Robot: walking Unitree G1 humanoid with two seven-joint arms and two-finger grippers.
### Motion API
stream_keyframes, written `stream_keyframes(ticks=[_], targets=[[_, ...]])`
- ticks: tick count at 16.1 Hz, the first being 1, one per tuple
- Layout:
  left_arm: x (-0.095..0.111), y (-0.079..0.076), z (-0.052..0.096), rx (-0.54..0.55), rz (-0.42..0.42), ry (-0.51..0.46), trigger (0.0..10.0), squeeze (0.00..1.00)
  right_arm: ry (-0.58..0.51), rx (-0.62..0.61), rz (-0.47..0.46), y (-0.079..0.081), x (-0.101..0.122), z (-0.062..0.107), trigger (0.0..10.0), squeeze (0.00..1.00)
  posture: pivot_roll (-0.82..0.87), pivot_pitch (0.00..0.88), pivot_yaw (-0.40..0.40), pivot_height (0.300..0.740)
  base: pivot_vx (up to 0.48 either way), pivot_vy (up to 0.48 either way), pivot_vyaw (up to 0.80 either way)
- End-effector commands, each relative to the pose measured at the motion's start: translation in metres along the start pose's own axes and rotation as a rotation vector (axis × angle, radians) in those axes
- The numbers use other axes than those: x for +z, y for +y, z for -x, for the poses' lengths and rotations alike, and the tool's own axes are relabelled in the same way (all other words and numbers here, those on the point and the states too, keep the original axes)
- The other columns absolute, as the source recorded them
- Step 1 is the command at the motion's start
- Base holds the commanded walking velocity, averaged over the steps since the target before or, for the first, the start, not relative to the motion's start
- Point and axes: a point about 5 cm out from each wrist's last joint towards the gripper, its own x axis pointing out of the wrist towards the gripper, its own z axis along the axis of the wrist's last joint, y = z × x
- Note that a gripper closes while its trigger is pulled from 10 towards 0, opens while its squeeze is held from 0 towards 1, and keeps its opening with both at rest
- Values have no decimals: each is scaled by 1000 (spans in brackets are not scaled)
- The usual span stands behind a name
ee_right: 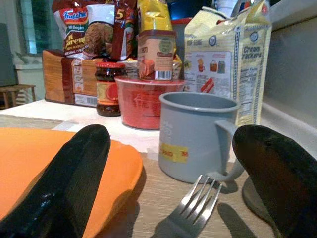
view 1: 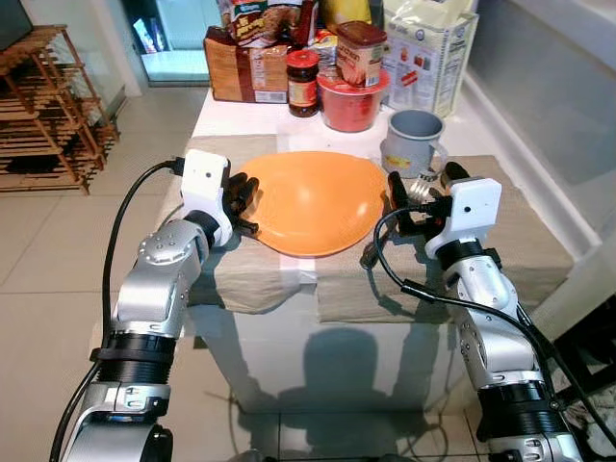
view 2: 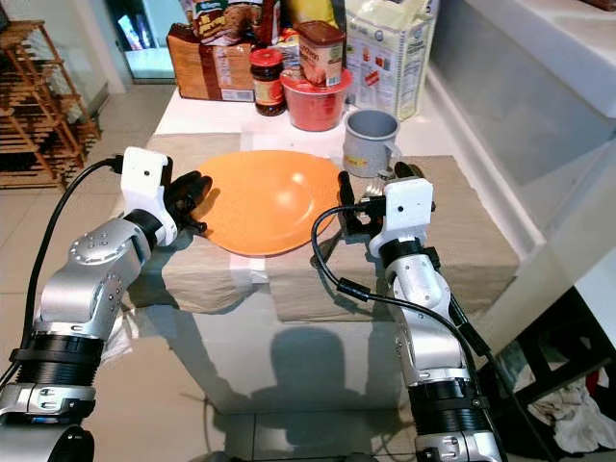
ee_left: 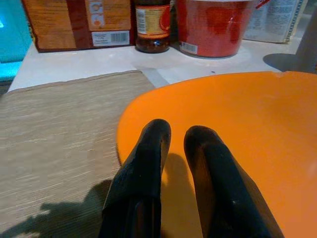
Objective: Setting the table
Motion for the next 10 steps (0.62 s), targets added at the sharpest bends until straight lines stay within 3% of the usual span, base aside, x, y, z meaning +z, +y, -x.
stream_keyframes(ticks=[1, 3, 10], targets=[[-9, 2, 2, 11, 10, 43, 10000, 0, 1, -1, -16, -1, 2, -1, 10000, 0, -86, 0, 49, 740, 0, 0, 0], [-24, 4, 6, 12, 18, 88, 10000, 0, 7, -10, -91, -3, 6, -6, 10000, 0, -84, 0, 48, 740, 0, 0, 0], [-40, -7, 12, -70, -26, 148, 10000, 0, 13, 13, -107, -4, 10, -11, 10000, 0, -76, 0, 40, 740, 0, 0, 0]])
